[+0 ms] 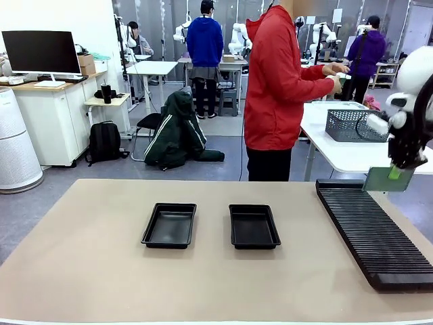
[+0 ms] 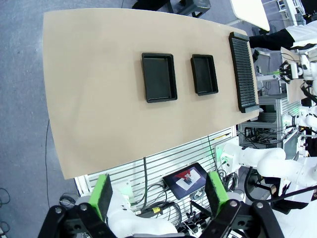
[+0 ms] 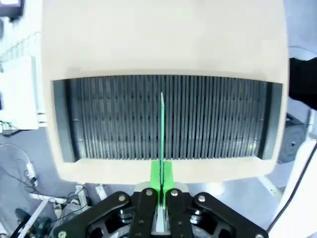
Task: Inspect and transfer BCBs to ESD trays.
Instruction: Pick up the Blank PCB from the PCB Rack and place it in the left ESD tray.
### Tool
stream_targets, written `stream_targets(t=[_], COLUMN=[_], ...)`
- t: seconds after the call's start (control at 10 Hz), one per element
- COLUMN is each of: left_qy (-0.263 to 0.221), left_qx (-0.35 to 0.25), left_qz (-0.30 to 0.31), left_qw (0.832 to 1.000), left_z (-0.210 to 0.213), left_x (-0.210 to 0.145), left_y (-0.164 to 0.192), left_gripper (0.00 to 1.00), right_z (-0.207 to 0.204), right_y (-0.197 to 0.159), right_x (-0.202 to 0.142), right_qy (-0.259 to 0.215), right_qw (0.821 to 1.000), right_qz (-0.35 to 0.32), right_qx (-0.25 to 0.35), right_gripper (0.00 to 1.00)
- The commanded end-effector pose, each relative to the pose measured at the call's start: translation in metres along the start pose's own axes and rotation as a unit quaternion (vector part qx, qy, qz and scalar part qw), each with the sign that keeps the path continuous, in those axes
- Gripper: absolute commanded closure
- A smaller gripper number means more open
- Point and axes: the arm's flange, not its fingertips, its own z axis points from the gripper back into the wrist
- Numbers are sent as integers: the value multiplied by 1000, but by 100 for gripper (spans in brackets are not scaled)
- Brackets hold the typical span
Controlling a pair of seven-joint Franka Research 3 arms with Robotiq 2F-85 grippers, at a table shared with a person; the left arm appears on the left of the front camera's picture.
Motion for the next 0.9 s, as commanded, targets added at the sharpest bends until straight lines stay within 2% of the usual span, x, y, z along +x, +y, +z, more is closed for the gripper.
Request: stream_targets(t=[0.0, 0.4, 0.8], left_qy=[-1, -1, -1], left_qx=[-4, -4, -4], left_qz=[1, 1, 1], left_qw=[1000, 1000, 1000], left_z=[-1, -1, -1], left_x=[-1, -1, -1], left_y=[0, 0, 0], left_gripper=[0, 0, 0], right_z=[40, 138, 194], right_y=[-4, 10, 23], right_x=[5, 10, 7], right_qy=[-19, -37, -35], right_qw=[1000, 999, 998], right_qz=[-8, -32, -53], right_qx=[18, 23, 15], right_gripper=[97, 97, 97])
